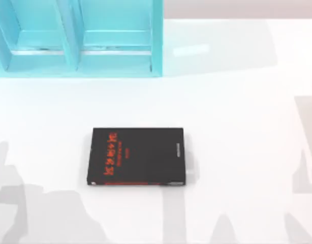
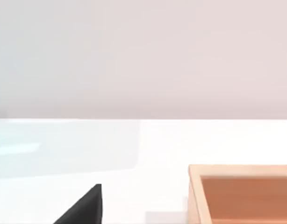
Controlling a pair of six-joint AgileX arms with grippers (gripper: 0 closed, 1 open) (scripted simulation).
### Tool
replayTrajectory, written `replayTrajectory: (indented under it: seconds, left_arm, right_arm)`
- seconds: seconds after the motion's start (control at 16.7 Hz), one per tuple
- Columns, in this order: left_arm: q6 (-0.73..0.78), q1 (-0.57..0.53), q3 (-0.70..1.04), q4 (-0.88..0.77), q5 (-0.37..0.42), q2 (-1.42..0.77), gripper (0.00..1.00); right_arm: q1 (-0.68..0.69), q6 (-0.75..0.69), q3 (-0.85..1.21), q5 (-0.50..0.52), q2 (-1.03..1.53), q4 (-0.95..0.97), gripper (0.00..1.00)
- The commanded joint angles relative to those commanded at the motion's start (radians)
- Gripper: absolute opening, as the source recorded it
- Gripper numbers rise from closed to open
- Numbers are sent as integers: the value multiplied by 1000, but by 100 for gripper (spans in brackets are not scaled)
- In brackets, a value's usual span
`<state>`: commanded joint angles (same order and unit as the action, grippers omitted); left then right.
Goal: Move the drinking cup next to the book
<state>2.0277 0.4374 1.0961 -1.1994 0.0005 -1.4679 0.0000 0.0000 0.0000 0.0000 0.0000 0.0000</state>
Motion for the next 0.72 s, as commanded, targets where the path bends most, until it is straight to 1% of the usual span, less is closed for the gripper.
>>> replayTrajectory:
  seconds: [0.18, 0.48, 0.6, 0.72]
  left_arm:
    - [0, 2, -70, 99, 0, -31, 100]
    - [6, 6, -233, 351, 0, -108, 100]
    - [8, 8, -272, 399, 0, -125, 100]
    - [9, 8, -279, 408, 0, -129, 100]
  right_arm:
    - [0, 0, 0, 0, 0, 0, 100]
    - [0, 0, 0, 0, 0, 0, 100]
    - [0, 0, 0, 0, 0, 0, 100]
    - [0, 0, 0, 0, 0, 0, 100]
